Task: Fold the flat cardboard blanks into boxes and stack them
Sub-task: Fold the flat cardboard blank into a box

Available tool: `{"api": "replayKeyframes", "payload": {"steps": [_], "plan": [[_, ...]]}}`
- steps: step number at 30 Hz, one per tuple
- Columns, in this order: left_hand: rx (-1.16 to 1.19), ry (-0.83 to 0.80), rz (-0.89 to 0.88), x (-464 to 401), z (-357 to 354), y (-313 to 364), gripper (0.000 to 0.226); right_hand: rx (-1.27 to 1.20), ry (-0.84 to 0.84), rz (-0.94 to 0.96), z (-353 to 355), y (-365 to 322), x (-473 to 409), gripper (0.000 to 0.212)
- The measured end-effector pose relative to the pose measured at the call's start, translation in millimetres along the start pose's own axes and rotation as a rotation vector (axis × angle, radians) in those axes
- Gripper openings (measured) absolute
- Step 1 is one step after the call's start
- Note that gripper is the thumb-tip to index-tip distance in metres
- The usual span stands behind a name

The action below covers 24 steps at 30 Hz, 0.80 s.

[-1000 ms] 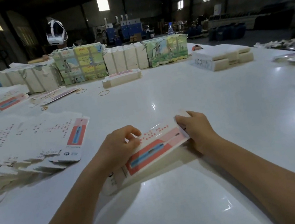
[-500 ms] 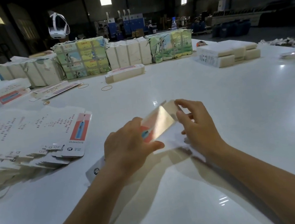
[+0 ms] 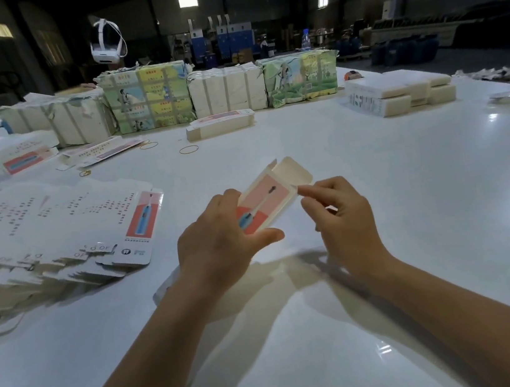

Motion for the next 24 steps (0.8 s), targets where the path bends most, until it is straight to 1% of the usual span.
{"api": "replayKeyframes", "payload": {"steps": [2,4,7,9,11,12,14,15,16,18,20,24], "plan": [[-0.002,-0.004,-0.008,-0.3,-0.9,1.0,0.080,0.036,-0.009,0.011,-0.8,-2.4,0.4,0.018],[-0.016,-0.022,-0.028,0.6,-2.7,2.1,0.078,0.131,-0.016,0.077,-0.9,-10.1,1.5,0.013],[-0.049,-0.025,-0.070,2.6,-2.9,4.1,0.069,0.199,-0.047,0.143,-0.9,-17.7,2.8,0.011],[-0.089,-0.013,-0.100,3.8,-2.3,6.6,0.065,0.156,-0.073,0.096,0.1,-13.3,1.9,0.015],[-0.116,0.002,-0.122,5.0,-1.9,9.5,0.065,0.052,-0.082,0.002,0.0,-6.3,0.8,0.015],[-0.126,0.008,-0.126,5.3,-1.8,10.9,0.066,0.003,-0.092,-0.041,-2.0,-3.5,0.7,0.018],[-0.157,0.005,-0.135,6.0,-3.4,13.5,0.068,-0.043,-0.140,-0.107,-8.8,2.8,1.5,0.043],[-0.176,0.003,-0.145,6.5,-4.7,14.8,0.069,-0.021,-0.170,-0.126,-11.9,6.6,2.1,0.054],[-0.189,0.005,-0.159,7.1,-5.7,16.5,0.069,0.015,-0.186,-0.134,-13.7,8.7,2.6,0.056],[-0.191,0.016,-0.178,8.1,-6.6,19.4,0.071,0.045,-0.176,-0.131,-12.6,8.9,2.7,0.040],[-0.182,0.034,-0.179,8.3,-6.7,21.0,0.071,0.011,-0.153,-0.100,-10.7,3.7,3.1,0.027],[-0.212,0.086,-0.193,8.3,-9.8,27.9,0.068,0.027,-0.134,-0.086,-12.1,1.1,3.4,0.025]]}}
Point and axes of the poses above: each hand's wrist, its own x-axis away from the middle knuckle, its own z-axis out of the back of the hand, y = z × x, the point moved 9 cm from there along -x, towards the middle knuckle, and after that the axes turned 1 degree about x, right-handed, at the moved point
